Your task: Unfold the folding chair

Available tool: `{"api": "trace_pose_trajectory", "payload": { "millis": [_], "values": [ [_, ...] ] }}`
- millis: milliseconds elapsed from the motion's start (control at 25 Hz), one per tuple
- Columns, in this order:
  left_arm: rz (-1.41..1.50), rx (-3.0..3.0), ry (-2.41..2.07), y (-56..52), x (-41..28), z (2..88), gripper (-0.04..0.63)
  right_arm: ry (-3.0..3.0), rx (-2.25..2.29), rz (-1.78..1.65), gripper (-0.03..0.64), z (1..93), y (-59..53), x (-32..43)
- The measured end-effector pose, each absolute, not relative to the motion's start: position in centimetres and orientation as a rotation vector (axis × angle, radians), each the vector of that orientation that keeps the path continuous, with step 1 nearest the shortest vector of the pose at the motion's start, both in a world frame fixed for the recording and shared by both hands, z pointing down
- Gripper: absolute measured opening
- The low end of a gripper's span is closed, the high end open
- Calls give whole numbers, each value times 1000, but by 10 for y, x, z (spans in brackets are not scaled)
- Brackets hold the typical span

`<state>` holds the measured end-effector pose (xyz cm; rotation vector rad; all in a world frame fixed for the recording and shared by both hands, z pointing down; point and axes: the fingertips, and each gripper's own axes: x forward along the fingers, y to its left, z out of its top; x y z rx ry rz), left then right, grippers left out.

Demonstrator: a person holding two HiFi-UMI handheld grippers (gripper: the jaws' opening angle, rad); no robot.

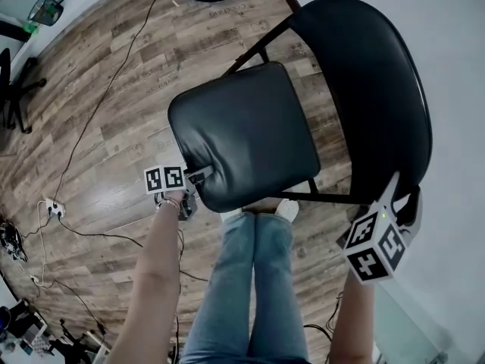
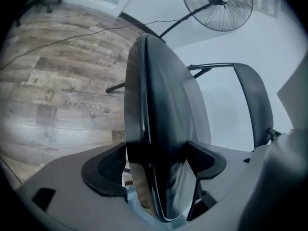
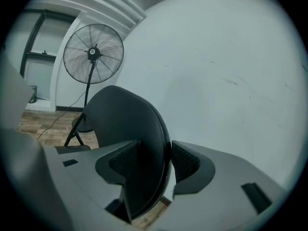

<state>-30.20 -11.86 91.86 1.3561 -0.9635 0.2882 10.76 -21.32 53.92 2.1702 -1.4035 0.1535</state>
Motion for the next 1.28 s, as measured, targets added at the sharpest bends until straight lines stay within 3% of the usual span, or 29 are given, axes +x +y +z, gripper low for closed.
{"api": "trace_pose_trajectory", "payload": {
  "millis": [280,640,1280],
  "values": [
    [467,1208,-1161,-106,-324,923,551,-1416,2154,107,206,540,-213,107],
    [481,1102,-1358,-95,-327,898,554,-1464,2114,58,207,537,-212,106],
    [381,1190,-1434,-58,-268,790,554,-1768,1808,122,215,505,-169,112]
  ]
}}
